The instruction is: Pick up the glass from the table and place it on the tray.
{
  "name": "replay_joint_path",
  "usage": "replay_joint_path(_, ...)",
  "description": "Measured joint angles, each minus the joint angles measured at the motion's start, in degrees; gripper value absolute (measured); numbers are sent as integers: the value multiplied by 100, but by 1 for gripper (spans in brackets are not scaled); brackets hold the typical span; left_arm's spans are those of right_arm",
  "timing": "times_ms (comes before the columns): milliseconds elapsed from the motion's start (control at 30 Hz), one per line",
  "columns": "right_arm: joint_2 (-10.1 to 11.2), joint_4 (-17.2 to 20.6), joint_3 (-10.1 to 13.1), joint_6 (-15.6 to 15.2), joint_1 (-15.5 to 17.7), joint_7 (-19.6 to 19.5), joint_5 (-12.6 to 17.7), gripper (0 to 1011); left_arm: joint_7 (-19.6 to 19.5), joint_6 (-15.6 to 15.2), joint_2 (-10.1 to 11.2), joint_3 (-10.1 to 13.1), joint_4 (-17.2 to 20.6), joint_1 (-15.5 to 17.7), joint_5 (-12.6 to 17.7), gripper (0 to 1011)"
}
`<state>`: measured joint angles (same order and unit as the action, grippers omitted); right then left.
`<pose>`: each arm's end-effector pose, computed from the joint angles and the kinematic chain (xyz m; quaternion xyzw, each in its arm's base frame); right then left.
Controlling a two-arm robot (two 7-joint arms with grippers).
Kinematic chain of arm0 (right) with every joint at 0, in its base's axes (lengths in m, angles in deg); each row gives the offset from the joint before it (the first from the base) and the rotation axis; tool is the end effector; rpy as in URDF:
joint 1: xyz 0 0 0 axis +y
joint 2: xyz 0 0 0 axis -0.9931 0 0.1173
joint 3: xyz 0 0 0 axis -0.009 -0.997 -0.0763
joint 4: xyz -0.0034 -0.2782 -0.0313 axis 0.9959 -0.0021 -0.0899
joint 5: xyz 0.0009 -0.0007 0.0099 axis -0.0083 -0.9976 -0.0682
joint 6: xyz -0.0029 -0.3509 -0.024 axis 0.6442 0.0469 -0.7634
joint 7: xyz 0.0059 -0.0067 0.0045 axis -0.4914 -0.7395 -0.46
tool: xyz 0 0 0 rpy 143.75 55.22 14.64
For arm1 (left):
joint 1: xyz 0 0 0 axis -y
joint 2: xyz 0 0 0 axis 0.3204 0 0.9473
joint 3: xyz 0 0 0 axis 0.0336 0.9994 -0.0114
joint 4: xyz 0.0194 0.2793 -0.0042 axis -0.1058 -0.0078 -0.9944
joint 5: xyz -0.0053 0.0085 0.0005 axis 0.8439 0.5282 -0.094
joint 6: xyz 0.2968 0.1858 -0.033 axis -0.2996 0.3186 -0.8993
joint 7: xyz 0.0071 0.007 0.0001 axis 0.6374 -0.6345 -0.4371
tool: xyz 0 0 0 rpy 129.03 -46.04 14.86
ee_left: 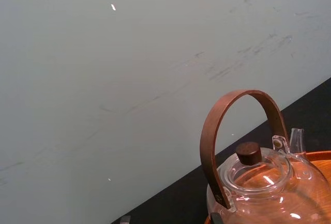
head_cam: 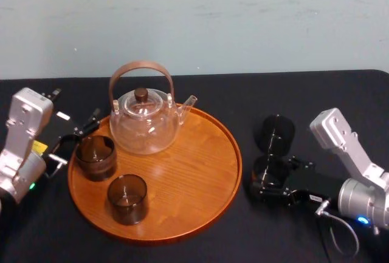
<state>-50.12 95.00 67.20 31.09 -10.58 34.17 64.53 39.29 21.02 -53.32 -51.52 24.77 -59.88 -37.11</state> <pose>0.3645 -0.0432 -0.2700 -0.2339 0.0699 -0.3807 0.8919 0.3970 0.0656 -0.3023 0.1415 -0.1325 0.5800 0.7912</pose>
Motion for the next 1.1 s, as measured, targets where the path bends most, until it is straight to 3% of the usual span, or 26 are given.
replay_joint_path(500,381,565,124,17,-94,310,418,903,0,0,0,0,0,0,0,1001)
replay_joint_path(733,392,567,-111,78,-378,423,420,903,0,0,0,0,0,0,0,1001)
replay_joint_path(1100,128,322,-696,119,-874,572,290,903,0,0,0,0,0,0,0,1001)
